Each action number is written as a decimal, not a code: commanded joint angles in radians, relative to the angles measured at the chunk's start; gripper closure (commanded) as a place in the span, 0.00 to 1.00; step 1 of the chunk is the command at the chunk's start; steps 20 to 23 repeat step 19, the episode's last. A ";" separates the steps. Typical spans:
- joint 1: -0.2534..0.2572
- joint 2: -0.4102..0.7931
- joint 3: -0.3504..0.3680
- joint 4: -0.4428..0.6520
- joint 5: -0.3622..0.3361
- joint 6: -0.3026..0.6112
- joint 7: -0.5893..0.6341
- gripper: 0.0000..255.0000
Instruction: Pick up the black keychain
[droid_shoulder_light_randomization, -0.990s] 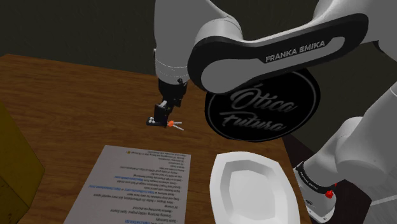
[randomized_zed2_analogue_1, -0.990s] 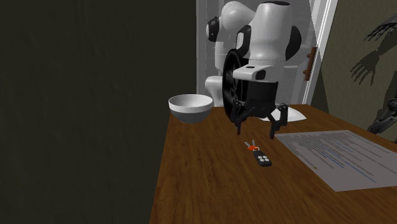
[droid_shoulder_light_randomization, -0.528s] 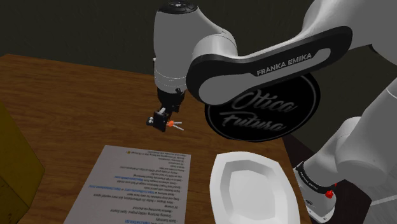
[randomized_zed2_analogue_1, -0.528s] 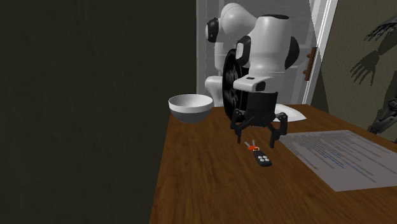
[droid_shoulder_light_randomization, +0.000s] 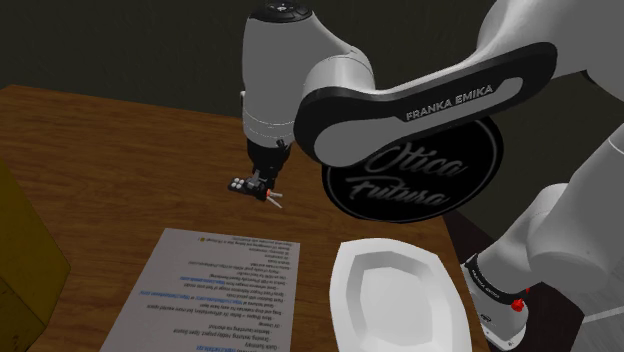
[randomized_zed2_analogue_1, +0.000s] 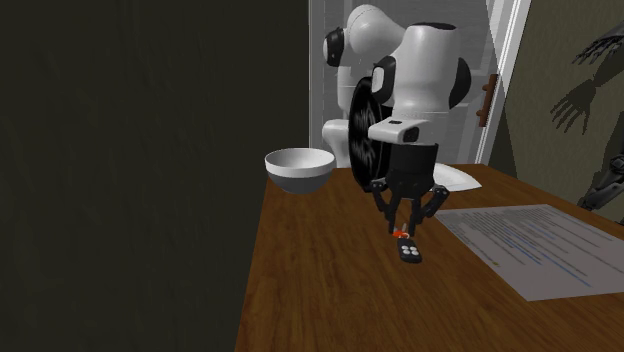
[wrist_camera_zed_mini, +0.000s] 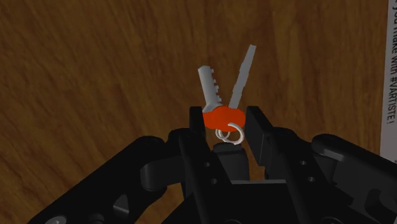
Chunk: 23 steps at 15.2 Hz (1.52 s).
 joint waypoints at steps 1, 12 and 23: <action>0.000 0.007 -0.001 -0.014 0.000 0.001 0.000 1.00; -0.006 -0.026 0.002 0.089 0.028 -0.128 -0.027 1.00; -0.007 -0.037 0.003 0.147 0.037 -0.195 -0.035 1.00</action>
